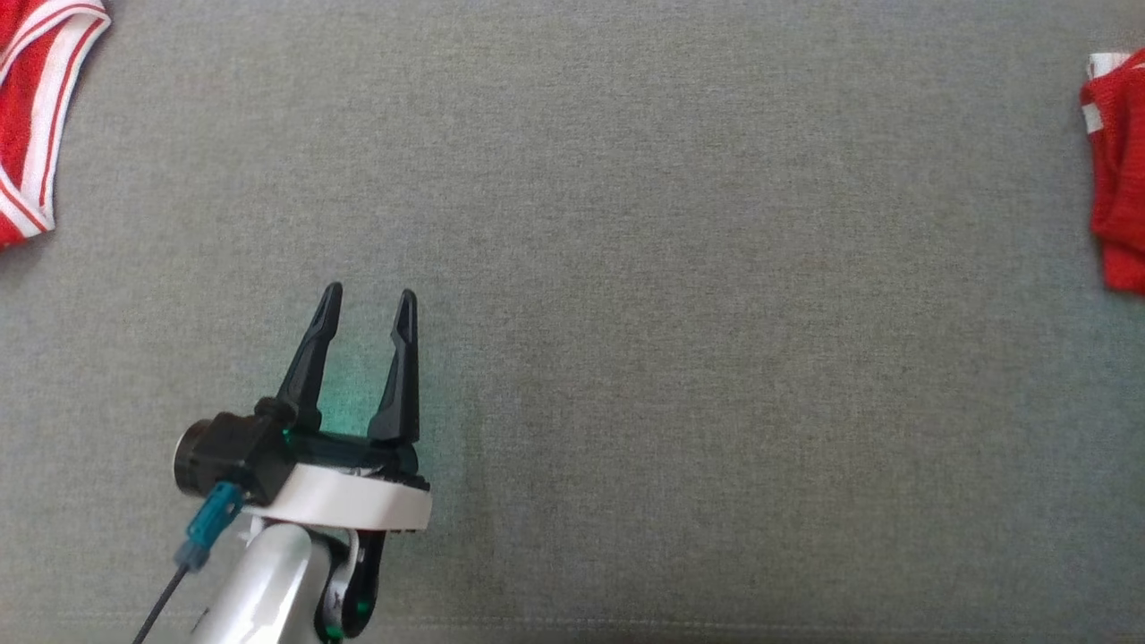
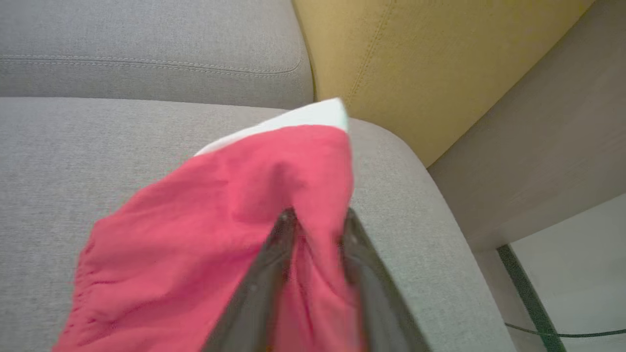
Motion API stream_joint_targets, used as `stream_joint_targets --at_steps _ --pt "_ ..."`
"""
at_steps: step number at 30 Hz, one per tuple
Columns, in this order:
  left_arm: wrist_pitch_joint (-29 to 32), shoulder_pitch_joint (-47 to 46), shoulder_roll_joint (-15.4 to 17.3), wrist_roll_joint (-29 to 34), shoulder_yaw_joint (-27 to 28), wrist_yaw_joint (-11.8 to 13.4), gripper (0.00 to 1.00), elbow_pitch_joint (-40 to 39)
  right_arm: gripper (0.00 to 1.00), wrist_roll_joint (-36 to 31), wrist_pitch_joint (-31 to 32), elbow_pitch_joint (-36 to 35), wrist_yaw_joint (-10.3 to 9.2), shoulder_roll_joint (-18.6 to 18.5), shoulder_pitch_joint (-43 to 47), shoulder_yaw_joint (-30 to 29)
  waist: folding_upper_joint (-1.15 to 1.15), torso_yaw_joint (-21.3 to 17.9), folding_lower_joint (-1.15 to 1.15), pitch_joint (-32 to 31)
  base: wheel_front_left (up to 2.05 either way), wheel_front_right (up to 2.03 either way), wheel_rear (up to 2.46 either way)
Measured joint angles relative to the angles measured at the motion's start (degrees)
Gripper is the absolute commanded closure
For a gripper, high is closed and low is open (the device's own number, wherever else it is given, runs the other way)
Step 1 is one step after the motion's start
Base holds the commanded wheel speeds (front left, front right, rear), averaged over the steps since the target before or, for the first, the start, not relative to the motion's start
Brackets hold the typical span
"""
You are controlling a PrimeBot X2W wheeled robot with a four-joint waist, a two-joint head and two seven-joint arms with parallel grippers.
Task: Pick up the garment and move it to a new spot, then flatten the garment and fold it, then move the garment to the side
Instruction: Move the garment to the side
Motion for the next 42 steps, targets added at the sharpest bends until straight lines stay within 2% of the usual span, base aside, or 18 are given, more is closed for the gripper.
stream_joint_targets --at_steps 4,7,16,20,25,33,38,42 --pt "-0.43 -0.01 -0.29 -0.05 -0.13 0.01 0.0 0.69 0.0 -1.85 -1.49 0.62 0.0 0.18 0.0 -1.51 0.0 -0.49 -0.01 -0.56 0.0 0.0 0.0" --pt "-0.43 -0.02 -0.31 -0.07 -0.18 0.02 0.0 0.96 0.0 -1.22 -2.27 0.48 0.0 1.94 -0.06 -1.22 0.0 -1.23 -0.01 -1.28 0.0 0.0 0.0" --pt "-0.45 0.06 -0.26 -1.83 0.11 0.01 0.0 3.33 0.0 3.07 -4.89 -5.84 0.0 7.02 0.37 7.94 0.0 -3.16 -0.01 -6.47 0.0 0.0 0.0" --pt "-0.49 0.47 -0.01 -2.61 1.33 0.2 0.0 5.63 0.0 5.67 -6.82 -8.89 0.0 10.82 2.97 12.25 0.0 -3.77 -0.02 -10.02 0.0 0.0 0.0" --pt "-0.48 3.55 0.45 -4.5 2.52 0.83 0.0 9.26 0.0 6.38 -10.23 -12.07 0.0 15.78 10.14 14.5 0.0 -4.19 -0.02 -14.92 0.0 0.0 0.0" --pt "-0.52 9.94 0.79 -6.51 3.78 1.81 0.0 11.24 0.0 4.7 -16.83 -17.7 0.0 23.47 26.47 13.35 0.0 -3.57 -0.03 -21.55 0.0 0.0 0.0" --pt "-0.93 13.46 0.87 -6.93 4.47 2.36 0.0 10.12 0.0 1.68 -20.02 -22.73 0.0 24.82 36.98 11.66 0.0 -2.16 -0.03 -23.56 0.0 0.0 0.0" --pt "-0.93 15.33 0.89 -7.45 4.48 2.52 0.0 9.44 0.0 3.87 -21.98 -27.16 0.0 25.2 42.38 12.45 0.0 -1.3 -0.02 -24.57 0.0 0.0 0.0"
